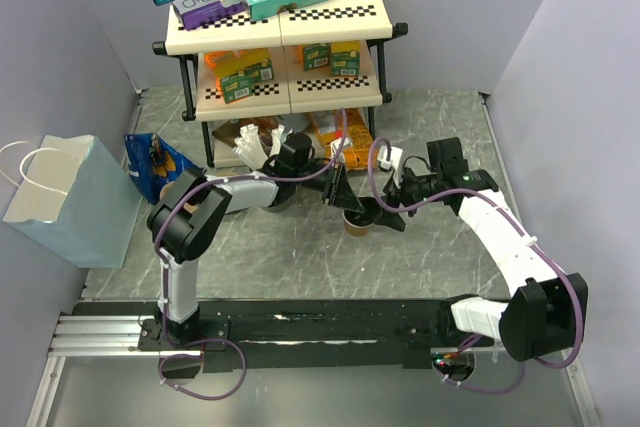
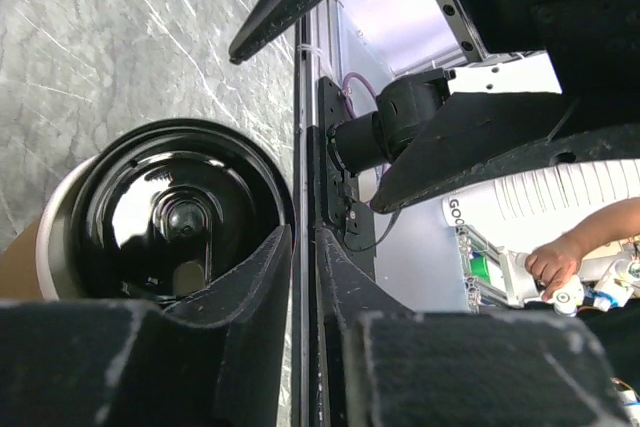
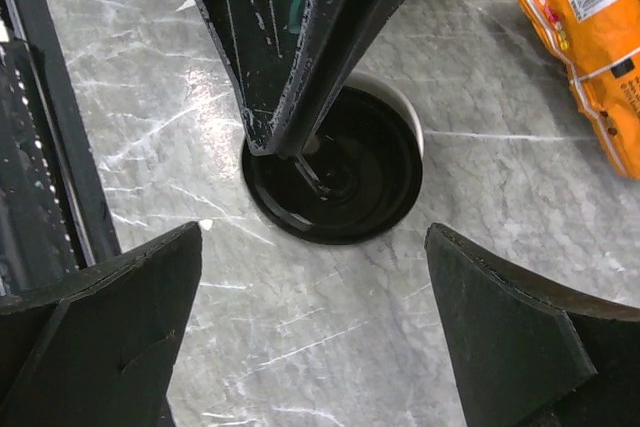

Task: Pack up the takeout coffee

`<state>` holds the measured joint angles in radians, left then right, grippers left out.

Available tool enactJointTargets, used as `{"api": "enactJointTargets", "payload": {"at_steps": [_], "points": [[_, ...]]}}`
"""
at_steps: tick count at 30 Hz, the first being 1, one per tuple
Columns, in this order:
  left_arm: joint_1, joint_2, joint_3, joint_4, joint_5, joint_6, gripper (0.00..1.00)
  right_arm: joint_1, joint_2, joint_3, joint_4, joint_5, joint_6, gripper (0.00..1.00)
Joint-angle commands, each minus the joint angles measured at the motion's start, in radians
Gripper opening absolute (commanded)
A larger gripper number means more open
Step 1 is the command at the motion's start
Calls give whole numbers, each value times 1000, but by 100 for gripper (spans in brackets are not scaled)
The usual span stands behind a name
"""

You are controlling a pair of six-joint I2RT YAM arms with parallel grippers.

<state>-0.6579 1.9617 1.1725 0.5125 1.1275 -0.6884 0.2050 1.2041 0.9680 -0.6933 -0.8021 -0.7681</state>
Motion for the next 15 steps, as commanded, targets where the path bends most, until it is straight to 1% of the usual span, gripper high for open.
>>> {"api": "enactJointTargets", "payload": {"at_steps": [1, 4, 5, 7, 8, 9, 12, 13, 15], "points": [[3, -44, 9, 31, 0, 20, 21, 27, -15, 14, 40, 6, -63, 98], [3, -52, 15, 12, 6, 38, 22, 42, -15, 9, 25, 15, -141, 94], [3, -55, 18, 3, 9, 56, 24, 46, -20, 5, 8, 18, -196, 93], [4, -72, 39, -78, 6, 101, 26, 65, -43, -3, -5, 38, -258, 92], [6, -81, 47, -107, 3, 148, 28, 74, -55, -20, -14, 47, -328, 89], [9, -87, 61, -159, 2, 168, 29, 86, -66, -28, -17, 72, -365, 88], [21, -130, 82, -232, -20, 228, 32, 122, -104, -54, -47, 101, -514, 84], [24, -159, 94, -321, -32, 307, 34, 141, -115, -60, -55, 122, -578, 83], [23, -187, 127, -443, -55, 395, 36, 157, -120, -66, -77, 136, -635, 81]]}}
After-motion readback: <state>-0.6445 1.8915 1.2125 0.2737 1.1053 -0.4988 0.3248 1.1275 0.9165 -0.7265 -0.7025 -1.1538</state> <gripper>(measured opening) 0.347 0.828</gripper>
